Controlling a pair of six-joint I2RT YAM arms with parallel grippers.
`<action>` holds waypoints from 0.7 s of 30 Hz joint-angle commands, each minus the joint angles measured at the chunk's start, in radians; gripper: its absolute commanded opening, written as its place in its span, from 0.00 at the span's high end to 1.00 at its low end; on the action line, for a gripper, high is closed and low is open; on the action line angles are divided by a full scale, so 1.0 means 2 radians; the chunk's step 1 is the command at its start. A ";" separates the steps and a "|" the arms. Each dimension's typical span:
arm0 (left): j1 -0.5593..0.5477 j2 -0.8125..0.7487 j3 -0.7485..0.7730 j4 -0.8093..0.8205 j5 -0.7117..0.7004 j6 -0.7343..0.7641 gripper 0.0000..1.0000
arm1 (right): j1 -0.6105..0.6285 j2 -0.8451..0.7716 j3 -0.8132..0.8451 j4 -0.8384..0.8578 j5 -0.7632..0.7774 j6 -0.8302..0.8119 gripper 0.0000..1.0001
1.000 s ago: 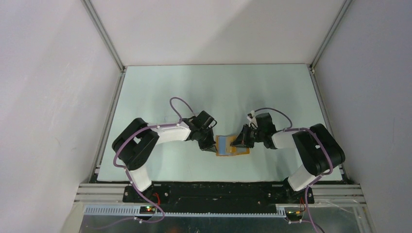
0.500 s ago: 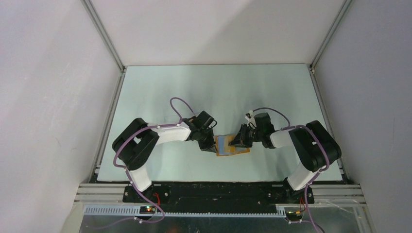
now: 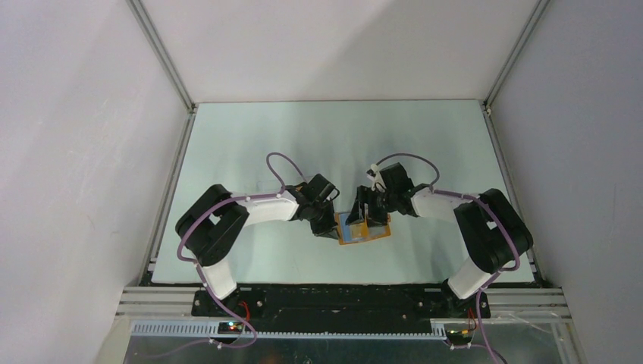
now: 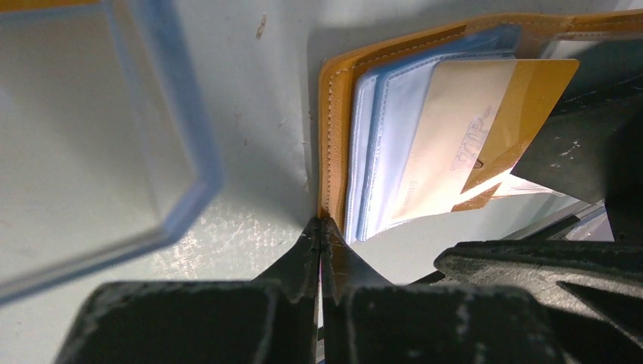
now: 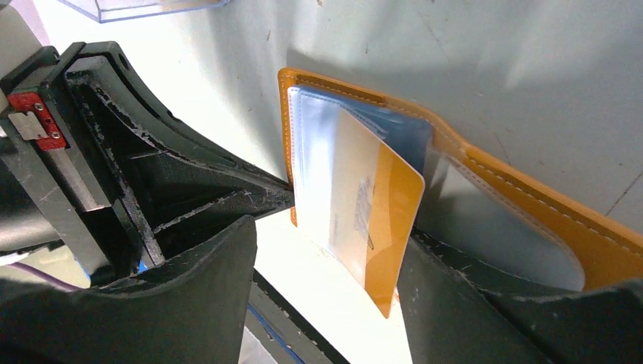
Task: Put the credit cards into the card holder
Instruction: Insert the credit card into the card holder.
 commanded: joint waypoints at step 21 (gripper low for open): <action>-0.008 0.029 -0.002 -0.026 -0.021 0.013 1.00 | 0.037 0.026 0.024 -0.061 -0.029 -0.033 0.19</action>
